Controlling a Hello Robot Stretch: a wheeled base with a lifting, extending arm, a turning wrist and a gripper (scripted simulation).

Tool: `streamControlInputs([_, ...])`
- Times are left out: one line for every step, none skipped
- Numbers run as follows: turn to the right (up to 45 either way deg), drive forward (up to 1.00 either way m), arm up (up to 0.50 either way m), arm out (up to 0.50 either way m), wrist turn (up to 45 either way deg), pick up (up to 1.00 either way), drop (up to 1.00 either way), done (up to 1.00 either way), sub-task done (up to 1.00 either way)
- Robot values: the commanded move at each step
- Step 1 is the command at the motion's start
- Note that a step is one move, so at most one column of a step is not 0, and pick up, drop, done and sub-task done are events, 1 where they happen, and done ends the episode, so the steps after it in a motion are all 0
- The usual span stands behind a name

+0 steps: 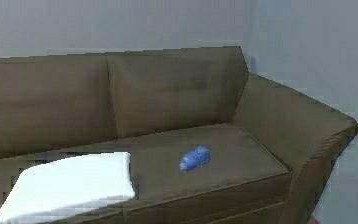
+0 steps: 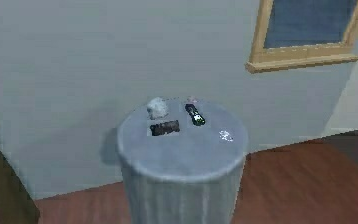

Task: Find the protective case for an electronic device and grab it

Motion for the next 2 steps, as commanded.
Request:
streamControlInputs([45.0,0.00,0.00,0.00,0.0,0.00,0.00,0.00,0.00])
streamControlInputs([45.0,0.00,0.00,0.00,0.0,0.00,0.00,0.00,0.00])
